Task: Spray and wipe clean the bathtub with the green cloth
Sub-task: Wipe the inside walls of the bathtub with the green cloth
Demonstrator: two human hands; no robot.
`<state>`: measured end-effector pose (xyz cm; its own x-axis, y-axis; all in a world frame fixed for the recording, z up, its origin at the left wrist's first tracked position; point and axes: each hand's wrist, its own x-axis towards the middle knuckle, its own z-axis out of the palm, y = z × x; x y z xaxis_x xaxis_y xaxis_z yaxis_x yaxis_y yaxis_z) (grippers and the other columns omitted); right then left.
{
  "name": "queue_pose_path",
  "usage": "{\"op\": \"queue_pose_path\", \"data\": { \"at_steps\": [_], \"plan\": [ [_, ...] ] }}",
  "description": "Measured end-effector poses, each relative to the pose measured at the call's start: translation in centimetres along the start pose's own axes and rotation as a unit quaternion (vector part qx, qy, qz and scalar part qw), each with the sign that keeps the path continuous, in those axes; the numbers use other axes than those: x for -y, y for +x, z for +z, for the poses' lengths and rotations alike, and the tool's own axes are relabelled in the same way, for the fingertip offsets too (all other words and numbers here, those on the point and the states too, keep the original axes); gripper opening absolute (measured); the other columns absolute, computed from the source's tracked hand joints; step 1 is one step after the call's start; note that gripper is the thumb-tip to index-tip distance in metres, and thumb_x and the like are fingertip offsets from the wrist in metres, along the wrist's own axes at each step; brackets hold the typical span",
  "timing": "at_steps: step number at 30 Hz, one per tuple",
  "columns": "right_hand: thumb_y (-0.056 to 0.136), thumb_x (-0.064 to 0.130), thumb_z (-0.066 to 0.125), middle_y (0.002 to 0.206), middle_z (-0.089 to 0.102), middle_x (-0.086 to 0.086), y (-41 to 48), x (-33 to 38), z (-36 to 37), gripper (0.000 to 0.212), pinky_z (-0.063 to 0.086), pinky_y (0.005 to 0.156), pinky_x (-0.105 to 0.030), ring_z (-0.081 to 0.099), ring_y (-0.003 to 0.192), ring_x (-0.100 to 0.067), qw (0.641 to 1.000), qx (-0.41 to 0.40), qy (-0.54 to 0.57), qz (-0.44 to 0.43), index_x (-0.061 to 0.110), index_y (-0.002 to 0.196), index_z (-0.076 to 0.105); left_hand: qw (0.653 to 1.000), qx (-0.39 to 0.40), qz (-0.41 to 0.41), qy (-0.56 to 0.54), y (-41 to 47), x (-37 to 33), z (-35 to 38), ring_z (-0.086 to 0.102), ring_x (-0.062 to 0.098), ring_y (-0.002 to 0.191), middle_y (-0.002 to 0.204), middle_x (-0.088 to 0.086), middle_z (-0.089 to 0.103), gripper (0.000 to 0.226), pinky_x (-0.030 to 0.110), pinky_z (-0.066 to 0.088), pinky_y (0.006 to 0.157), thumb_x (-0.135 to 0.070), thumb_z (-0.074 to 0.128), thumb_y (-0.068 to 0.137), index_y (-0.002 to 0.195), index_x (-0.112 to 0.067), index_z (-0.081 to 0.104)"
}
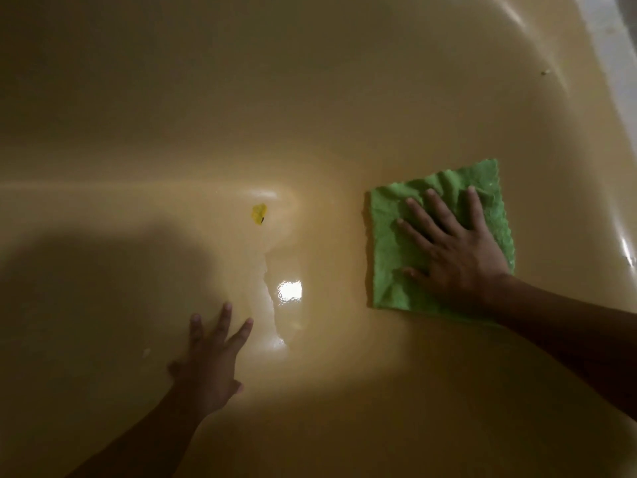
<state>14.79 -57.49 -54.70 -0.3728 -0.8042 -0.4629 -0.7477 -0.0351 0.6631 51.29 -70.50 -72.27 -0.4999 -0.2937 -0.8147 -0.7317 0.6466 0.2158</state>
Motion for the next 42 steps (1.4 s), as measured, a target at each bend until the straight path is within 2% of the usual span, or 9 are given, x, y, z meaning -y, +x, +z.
{"op": "queue_pose_path", "data": {
  "at_steps": [6, 9, 15, 19, 24, 28, 34, 38, 42],
  "plan": [
    [0.094, 0.076, 0.003, 0.169, -0.017, -0.009, 9.2, -1.7, -1.2, 0.084, -0.016, 0.112, -0.077, -0.019, 0.155, -0.037, 0.997, -0.055, -0.012, 0.048, 0.029, 0.163, -0.003, 1.0, 0.005, 0.006, -0.001, -0.3, -0.2, -0.4, -0.029, 0.044, 0.152, 0.154, -0.014, -0.051, 0.115, 0.07, 0.038, 0.106, -0.056, 0.074, 0.088, 0.156, -0.055, -0.018],
    [0.091, 0.078, 0.006, 0.17, -0.015, -0.008, 11.8, -0.6, -1.0, 0.084, -0.01, 0.11, -0.079, -0.021, 0.153, -0.042, 0.998, -0.045, -0.044, 0.001, 0.035, 0.163, -0.001, 1.0, 0.028, 0.009, 0.006, -0.2, -0.2, -0.3, -0.03, 0.047, 0.15, 0.158, -0.012, -0.048, 0.12, 0.073, 0.036, 0.106, -0.066, 0.074, 0.082, 0.156, -0.053, -0.02],
    [0.09, 0.082, 0.008, 0.171, 0.005, -0.003, 3.7, 1.3, 0.8, 0.082, -0.006, 0.111, -0.077, -0.006, 0.156, -0.041, 0.981, 0.004, -0.045, -0.189, 0.04, 0.161, 0.018, 0.996, 0.078, 0.041, -0.022, 0.5, 0.6, 1.7, -0.034, 0.051, 0.147, 0.147, -0.011, -0.055, 0.124, 0.077, 0.027, 0.113, -0.079, 0.072, 0.072, 0.159, -0.051, -0.012],
    [0.09, 0.082, 0.018, 0.169, 0.016, -0.003, -1.9, -2.2, 0.5, 0.081, -0.001, 0.115, -0.074, 0.003, 0.156, -0.038, 0.985, -0.011, -0.003, -0.174, 0.04, 0.157, 0.032, 0.99, 0.108, 0.063, -0.067, 0.1, 0.9, 3.0, -0.032, 0.055, 0.146, 0.145, -0.006, -0.048, 0.111, 0.067, 0.006, 0.123, -0.073, 0.068, 0.081, 0.164, -0.043, 0.0],
    [0.088, 0.084, 0.001, 0.171, 0.001, -0.004, 2.9, -6.3, -1.4, 0.086, -0.005, 0.111, -0.079, -0.007, 0.156, -0.04, 0.998, -0.041, -0.02, -0.035, 0.041, 0.161, 0.017, 0.99, 0.112, 0.07, -0.046, -0.3, 0.6, 2.6, -0.03, 0.057, 0.146, 0.159, 0.004, -0.04, 0.105, 0.058, -0.011, 0.124, -0.075, 0.06, 0.087, 0.165, -0.037, 0.001],
    [0.086, 0.085, 0.0, 0.171, -0.01, -0.004, 9.2, -3.8, -1.8, 0.086, -0.005, 0.108, -0.081, -0.019, 0.153, -0.045, 0.998, -0.036, -0.049, -0.005, 0.043, 0.161, 0.007, 0.989, 0.13, 0.067, -0.018, 0.3, 0.5, 2.5, -0.031, 0.055, 0.146, 0.154, 0.007, -0.044, 0.108, 0.059, -0.015, 0.123, -0.077, 0.058, 0.087, 0.165, -0.035, -0.004],
    [0.087, 0.084, 0.005, 0.171, -0.006, -0.004, 9.6, 3.7, 0.6, 0.086, -0.007, 0.107, -0.08, -0.015, 0.153, -0.046, 0.991, -0.007, -0.064, -0.12, 0.041, 0.162, 0.005, 0.988, 0.137, 0.073, 0.017, 0.4, 0.1, 1.9, -0.032, 0.039, 0.151, 0.156, 0.016, -0.042, 0.111, 0.059, -0.02, 0.12, -0.076, 0.056, 0.088, 0.165, -0.028, -0.008],
    [0.087, 0.086, 0.004, 0.17, -0.01, -0.005, 4.3, 5.2, 1.8, 0.087, -0.012, 0.106, -0.079, -0.015, 0.153, -0.044, 0.975, 0.021, -0.06, -0.213, 0.04, 0.161, -0.001, 0.983, 0.171, 0.071, 0.008, 0.1, 0.2, 1.5, -0.029, 0.038, 0.152, 0.162, 0.021, -0.036, 0.141, 0.057, -0.019, 0.12, -0.098, 0.038, 0.052, 0.165, -0.026, -0.006],
    [0.089, 0.085, 0.008, 0.17, -0.01, -0.003, -2.0, 1.9, 1.5, 0.084, -0.014, 0.108, -0.077, -0.02, 0.153, -0.04, 0.97, 0.041, -0.03, -0.238, 0.042, 0.161, 0.001, 0.974, 0.22, 0.051, -0.002, -1.1, 0.3, 1.7, -0.024, 0.044, 0.153, 0.168, 0.013, -0.027, 0.119, 0.06, -0.007, 0.125, -0.103, 0.034, 0.067, 0.164, -0.038, 0.013]
  ]
}}
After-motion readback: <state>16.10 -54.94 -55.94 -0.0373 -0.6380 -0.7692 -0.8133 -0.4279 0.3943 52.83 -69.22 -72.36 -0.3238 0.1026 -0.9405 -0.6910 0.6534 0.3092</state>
